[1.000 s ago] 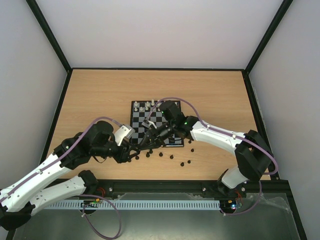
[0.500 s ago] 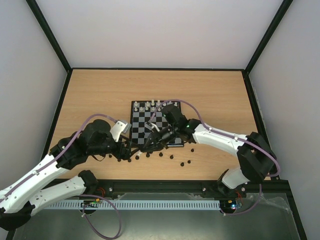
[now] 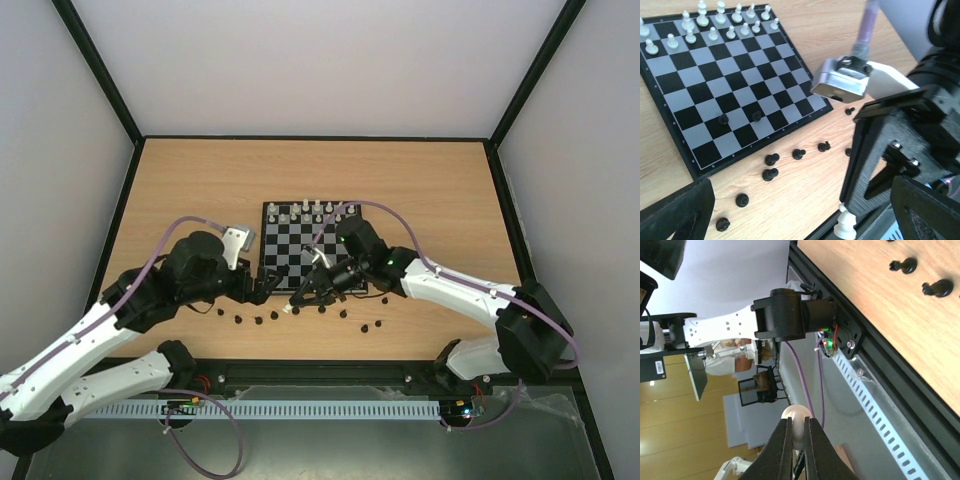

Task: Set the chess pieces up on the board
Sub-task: Place the chess piece on the chessboard.

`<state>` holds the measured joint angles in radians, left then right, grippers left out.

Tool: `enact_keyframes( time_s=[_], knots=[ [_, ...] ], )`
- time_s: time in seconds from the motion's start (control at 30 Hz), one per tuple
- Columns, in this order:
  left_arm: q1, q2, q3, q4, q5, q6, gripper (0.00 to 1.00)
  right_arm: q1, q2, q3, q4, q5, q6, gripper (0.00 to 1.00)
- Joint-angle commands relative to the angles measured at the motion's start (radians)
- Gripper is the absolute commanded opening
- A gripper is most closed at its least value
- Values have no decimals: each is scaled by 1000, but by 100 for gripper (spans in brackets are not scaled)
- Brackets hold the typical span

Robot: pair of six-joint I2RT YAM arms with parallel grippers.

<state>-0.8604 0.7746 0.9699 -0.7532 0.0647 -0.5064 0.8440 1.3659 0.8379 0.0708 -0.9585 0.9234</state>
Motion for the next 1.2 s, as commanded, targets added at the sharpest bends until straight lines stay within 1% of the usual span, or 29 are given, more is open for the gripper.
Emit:
enact_keyframes(
  time_s=[0.0,0.13,0.3,0.43,0.53,0.63,0.83,1.0,1.17],
  knots=[
    [15,45,12,26,-45,-37,99,-4,-34,-9,-46,54,-64,1],
    [55,72,9,33,-43,-49,100,-5,-49,-11,-66,78,-91,1],
    [164,64,-4,45,-51,-71,99,-16,-61,-3,-88,89,-119,2],
    [261,34,-33,73,-47,-86,100,-39,-70,45,-187,181,-185,1],
    [298,11,-64,97,-45,-99,99,-59,-57,106,-266,278,-231,2],
    [308,-13,-101,123,-63,-115,100,-62,-21,198,-362,416,-280,1],
    [311,-40,-145,170,-80,-141,99,-62,112,413,-461,649,-352,1],
    [313,-49,-173,189,-100,-156,100,-62,266,625,-547,843,-413,1],
    [314,-62,-220,201,-97,-164,99,-56,451,827,-607,995,-480,1]
  ],
)
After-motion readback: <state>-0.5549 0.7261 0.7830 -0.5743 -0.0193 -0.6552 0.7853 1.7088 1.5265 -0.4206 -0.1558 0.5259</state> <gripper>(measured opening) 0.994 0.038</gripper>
